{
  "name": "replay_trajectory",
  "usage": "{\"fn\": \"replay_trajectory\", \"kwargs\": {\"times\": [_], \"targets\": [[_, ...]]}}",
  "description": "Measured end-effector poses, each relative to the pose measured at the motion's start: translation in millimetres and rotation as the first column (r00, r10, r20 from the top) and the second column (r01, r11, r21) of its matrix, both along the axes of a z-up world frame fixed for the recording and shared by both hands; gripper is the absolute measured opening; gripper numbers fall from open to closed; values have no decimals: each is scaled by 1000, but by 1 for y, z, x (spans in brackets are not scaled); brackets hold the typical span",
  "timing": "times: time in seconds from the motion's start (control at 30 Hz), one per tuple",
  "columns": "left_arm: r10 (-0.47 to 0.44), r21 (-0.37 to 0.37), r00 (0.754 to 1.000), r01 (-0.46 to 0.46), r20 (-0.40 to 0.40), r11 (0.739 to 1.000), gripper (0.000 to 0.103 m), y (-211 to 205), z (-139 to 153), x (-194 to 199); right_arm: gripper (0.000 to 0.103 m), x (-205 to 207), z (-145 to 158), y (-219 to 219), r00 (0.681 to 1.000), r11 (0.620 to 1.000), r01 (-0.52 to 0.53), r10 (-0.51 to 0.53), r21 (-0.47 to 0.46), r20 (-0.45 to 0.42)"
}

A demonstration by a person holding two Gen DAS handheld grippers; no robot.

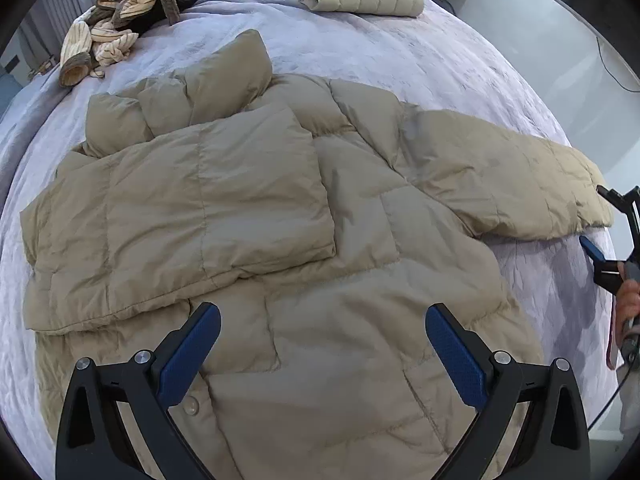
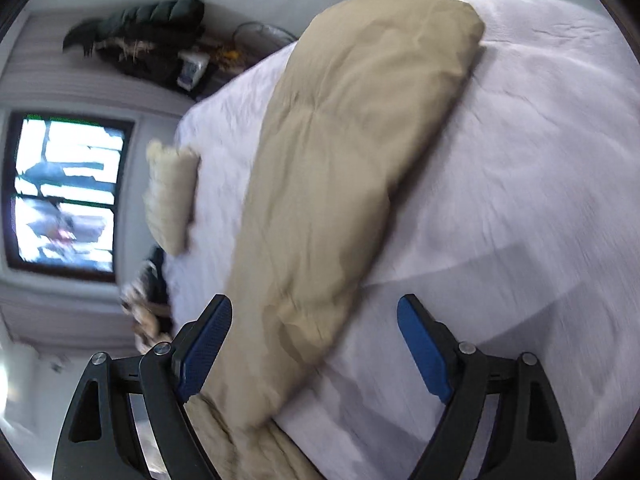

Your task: Fold large clothes

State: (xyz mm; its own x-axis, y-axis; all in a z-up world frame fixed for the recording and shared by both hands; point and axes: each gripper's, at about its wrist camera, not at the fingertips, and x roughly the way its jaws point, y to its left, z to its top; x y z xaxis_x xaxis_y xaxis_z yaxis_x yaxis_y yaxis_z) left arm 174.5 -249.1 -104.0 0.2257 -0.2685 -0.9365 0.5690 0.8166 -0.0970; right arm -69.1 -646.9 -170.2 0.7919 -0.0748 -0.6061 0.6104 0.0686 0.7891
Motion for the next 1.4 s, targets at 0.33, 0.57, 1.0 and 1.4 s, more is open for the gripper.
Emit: {"fn": "replay_trajectory", "kwargs": {"times": [0.33,0.57,1.0,1.4], "targets": [[68,-17,995,-67,75,998,102,3,6,16,87,17,-9,-48,991,991,104,-111,85,75],[130,-74,989,-125,77,989,102,27,13,33,12,28,-5,-48,982,986,75,-99,149,158],[252,-139,965,-241,75,961,102,102,24,65,10,131,114,23,934,949,-237,281,-206,221],[381,-183,919,-359,99,915,102,192,26,88,11,295,138,287,587,370,-751,753,-547,-297]]}}
